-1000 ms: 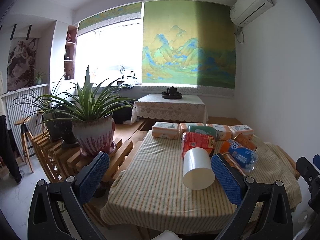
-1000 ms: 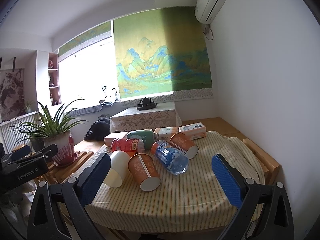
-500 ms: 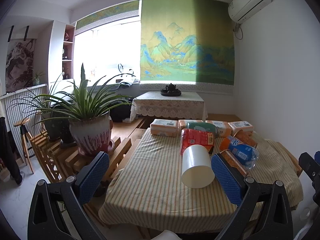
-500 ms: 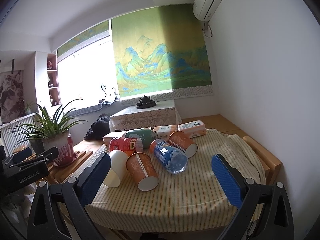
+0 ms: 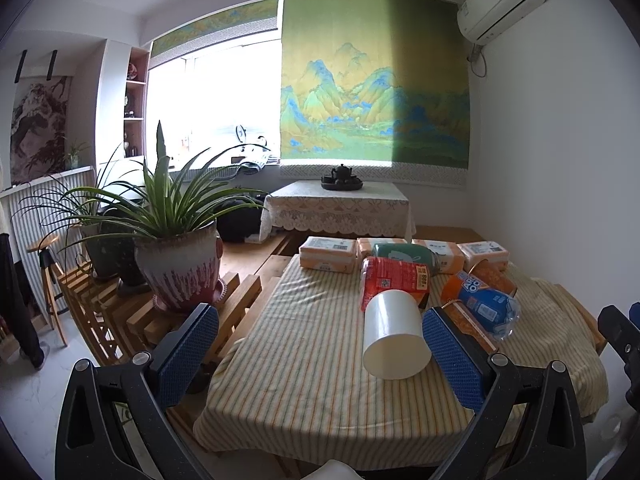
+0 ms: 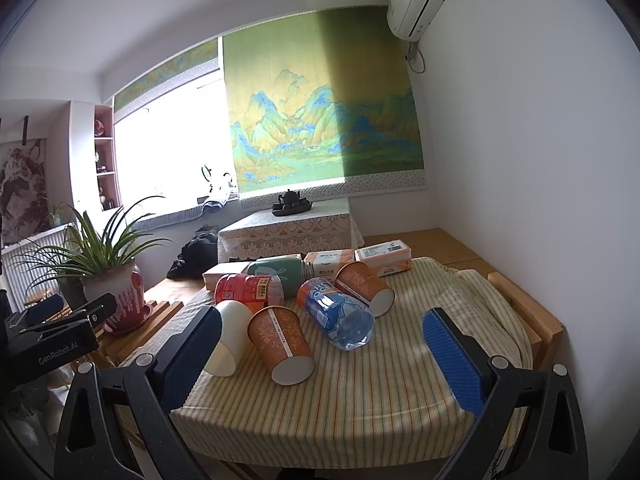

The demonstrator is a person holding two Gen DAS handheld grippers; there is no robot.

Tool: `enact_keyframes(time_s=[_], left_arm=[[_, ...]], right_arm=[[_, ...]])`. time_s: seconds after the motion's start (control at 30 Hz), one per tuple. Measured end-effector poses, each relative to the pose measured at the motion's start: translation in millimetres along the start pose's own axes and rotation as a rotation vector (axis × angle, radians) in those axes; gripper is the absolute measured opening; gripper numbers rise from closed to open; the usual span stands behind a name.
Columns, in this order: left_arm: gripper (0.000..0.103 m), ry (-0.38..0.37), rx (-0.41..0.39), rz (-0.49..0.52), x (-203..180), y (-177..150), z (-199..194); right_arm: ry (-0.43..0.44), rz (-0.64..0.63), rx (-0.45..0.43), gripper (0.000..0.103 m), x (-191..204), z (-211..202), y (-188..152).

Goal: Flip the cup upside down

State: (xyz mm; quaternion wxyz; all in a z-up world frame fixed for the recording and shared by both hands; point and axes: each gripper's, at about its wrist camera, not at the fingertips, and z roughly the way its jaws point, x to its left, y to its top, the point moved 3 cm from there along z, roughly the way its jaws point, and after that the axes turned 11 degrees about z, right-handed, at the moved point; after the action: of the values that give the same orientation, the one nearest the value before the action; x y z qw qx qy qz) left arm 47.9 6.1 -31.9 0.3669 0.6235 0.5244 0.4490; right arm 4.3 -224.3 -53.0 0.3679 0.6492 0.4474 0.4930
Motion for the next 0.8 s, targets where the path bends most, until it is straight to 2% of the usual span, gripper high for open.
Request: enact_keyframes(time_s=[0.3, 0.6, 0.8], left_arm=[[0.103, -0.008, 0.015, 0.007, -0.8, -2.2, 12.9], [0.103, -0.003, 0.08, -0.006, 11.6, -11.3, 40.9], [0.103, -0.018, 0.121, 0.028, 19.7, -11.8, 67.7]], right_arm=[[0.002, -0.011, 0.02, 0.1, -0.5, 12.3, 1.3], [0.014, -0.127, 0.045, 0.099, 10.2, 44.7, 10.9], [0.063, -0.18, 0.14, 0.099, 15.3, 86.5, 18.4]])
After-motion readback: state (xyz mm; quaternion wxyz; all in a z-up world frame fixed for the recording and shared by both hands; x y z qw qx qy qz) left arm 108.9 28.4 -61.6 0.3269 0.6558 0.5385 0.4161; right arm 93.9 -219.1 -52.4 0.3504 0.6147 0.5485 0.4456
